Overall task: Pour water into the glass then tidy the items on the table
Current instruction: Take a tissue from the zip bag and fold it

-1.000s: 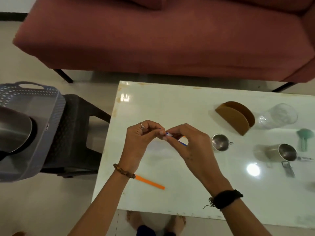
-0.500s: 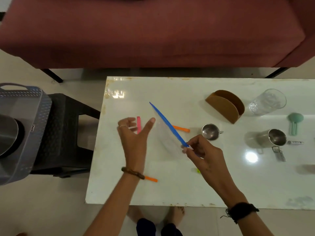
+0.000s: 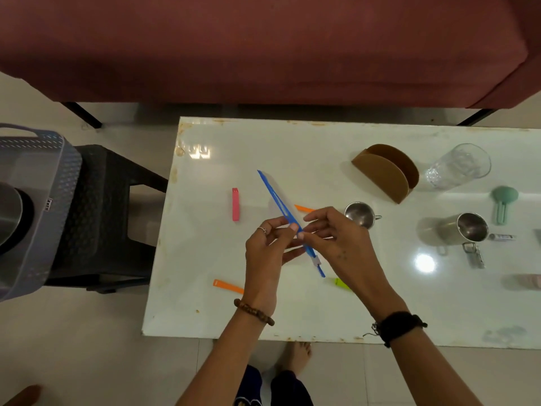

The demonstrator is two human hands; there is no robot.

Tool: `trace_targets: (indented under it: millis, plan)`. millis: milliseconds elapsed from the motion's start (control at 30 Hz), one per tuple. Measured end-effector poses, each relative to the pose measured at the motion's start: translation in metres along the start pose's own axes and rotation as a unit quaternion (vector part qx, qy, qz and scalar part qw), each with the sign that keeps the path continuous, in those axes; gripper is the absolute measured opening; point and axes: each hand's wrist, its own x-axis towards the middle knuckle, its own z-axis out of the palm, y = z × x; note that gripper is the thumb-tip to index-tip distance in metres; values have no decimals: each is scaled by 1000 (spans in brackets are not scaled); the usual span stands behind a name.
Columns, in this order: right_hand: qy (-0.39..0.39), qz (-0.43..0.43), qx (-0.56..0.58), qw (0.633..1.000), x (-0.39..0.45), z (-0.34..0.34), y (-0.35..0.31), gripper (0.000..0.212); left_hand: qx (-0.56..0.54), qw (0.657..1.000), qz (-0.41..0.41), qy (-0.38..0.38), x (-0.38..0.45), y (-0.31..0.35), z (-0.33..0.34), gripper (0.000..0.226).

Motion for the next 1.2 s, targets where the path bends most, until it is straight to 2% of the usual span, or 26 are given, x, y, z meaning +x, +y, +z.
trace_targets:
  millis: [100,200,333,467,567,667,767,867,933,1000,1067,1133,1200]
  plan:
    - [-13,-5,-3,1000,1,0,1,20,25,999,6,23,0,-1,-2,12]
    - [3,-4,-11,1000,-3,1,4,20,46,997,25,49,1,2,-6,24]
    - [26,-20,8,999,-5,4,0,16,56,998,22,17,-1,3,-10,18]
    - [25,-25,-31,999,-3,12,-3,18,53,998,14,-8,-4,-1,-8,15]
    - [48,-67,-137,987,-3,6,-5,17,67,997,31,12,-6,-3,-7,17]
    - [84,-108,-320,937,-5,-3,-4,17,77,994,65,46,-6,-3,-9,24]
    - [52,-58,-397,915,-8,2,3,30,102,991,85,31,-7,-5,-7,22]
    - [31,47,-297,953,-2,8,6,36,139,984,102,-41,-9,-10,-2,12]
    - [13,92,-242,966,4,6,10,38,115,987,95,-55,-9,-16,-5,7]
    - [2,103,-192,976,7,0,14,36,48,996,69,-9,-2,-23,-16,10]
    - [-21,126,-53,990,6,-6,13,38,6,998,34,53,6,-33,-30,10]
    - [-55,153,130,978,4,-12,12,38,11,997,-25,78,14,-44,-42,11]
    - [-76,167,251,950,2,-17,12,32,25,994,-92,52,22,-54,-47,24]
